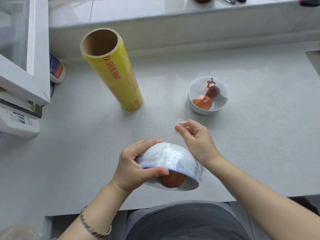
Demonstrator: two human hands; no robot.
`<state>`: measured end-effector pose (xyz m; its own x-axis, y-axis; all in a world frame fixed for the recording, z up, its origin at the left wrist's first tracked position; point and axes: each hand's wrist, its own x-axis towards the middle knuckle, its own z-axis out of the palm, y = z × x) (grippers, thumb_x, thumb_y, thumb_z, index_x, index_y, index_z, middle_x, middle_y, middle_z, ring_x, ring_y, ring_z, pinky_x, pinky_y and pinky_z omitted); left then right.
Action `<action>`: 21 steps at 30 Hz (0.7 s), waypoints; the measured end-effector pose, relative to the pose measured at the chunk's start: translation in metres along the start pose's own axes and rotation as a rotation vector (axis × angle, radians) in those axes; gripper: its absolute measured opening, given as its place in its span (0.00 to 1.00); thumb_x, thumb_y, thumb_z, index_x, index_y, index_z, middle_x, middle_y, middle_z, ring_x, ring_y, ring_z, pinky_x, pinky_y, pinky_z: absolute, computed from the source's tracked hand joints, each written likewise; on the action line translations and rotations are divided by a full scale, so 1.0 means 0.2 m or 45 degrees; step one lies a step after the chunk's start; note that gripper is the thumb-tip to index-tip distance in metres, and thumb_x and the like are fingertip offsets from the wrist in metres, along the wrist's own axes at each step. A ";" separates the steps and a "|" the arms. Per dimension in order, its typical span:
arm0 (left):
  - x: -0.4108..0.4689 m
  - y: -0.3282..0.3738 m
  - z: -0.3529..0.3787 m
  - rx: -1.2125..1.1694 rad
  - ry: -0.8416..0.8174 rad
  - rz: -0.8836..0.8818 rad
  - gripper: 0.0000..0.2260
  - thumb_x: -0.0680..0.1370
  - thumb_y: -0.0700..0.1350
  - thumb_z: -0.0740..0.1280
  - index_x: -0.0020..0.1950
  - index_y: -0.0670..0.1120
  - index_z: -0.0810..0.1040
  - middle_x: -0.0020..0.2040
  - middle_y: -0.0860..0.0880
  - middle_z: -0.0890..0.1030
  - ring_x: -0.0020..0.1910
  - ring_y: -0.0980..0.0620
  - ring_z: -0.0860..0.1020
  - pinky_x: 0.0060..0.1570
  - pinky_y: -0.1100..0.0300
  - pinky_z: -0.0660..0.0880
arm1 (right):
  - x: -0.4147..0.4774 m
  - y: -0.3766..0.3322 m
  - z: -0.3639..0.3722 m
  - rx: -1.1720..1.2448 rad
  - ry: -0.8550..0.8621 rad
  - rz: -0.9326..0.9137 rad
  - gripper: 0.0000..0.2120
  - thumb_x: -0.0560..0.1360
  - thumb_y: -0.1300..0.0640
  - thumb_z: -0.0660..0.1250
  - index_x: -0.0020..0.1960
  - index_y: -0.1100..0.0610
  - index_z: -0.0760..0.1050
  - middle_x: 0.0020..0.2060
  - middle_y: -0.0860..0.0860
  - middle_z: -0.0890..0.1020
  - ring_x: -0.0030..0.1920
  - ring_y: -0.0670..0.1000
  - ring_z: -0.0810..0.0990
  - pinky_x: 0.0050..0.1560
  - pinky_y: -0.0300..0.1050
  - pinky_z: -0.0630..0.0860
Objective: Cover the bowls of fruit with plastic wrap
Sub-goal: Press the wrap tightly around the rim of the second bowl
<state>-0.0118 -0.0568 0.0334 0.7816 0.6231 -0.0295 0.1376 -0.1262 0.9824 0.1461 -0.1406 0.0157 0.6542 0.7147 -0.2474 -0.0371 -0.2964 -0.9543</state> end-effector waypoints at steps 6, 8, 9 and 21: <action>-0.01 0.00 -0.02 0.010 -0.039 0.009 0.24 0.55 0.70 0.73 0.49 0.67 0.80 0.46 0.64 0.82 0.47 0.63 0.79 0.48 0.68 0.74 | -0.01 0.00 0.00 0.030 -0.205 0.305 0.13 0.75 0.57 0.65 0.32 0.53 0.72 0.21 0.48 0.65 0.19 0.42 0.59 0.20 0.33 0.58; -0.01 -0.01 -0.03 -0.033 -0.022 -0.028 0.25 0.54 0.70 0.73 0.48 0.66 0.80 0.45 0.62 0.83 0.46 0.62 0.80 0.48 0.68 0.75 | 0.00 -0.01 -0.03 0.050 -0.243 0.494 0.13 0.75 0.52 0.65 0.34 0.55 0.74 0.19 0.46 0.67 0.17 0.42 0.61 0.19 0.32 0.59; -0.01 -0.02 -0.04 -0.059 0.002 -0.053 0.25 0.53 0.70 0.74 0.47 0.65 0.81 0.45 0.61 0.83 0.46 0.61 0.80 0.47 0.67 0.75 | 0.00 -0.01 -0.06 0.086 -0.215 0.576 0.13 0.75 0.50 0.64 0.36 0.56 0.76 0.21 0.47 0.69 0.17 0.42 0.64 0.19 0.32 0.62; -0.02 -0.03 0.01 -0.194 0.246 -0.181 0.34 0.51 0.72 0.73 0.45 0.48 0.80 0.40 0.58 0.84 0.41 0.62 0.80 0.42 0.70 0.75 | -0.27 -0.06 -0.13 -0.321 -0.541 -0.489 0.23 0.76 0.40 0.54 0.66 0.49 0.69 0.66 0.40 0.70 0.68 0.37 0.66 0.67 0.30 0.59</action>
<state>-0.0149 -0.0591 0.0269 0.6284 0.7637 -0.1476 0.1330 0.0814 0.9878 0.1301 -0.1918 0.0458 0.2260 0.9741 0.0109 0.3542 -0.0718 -0.9324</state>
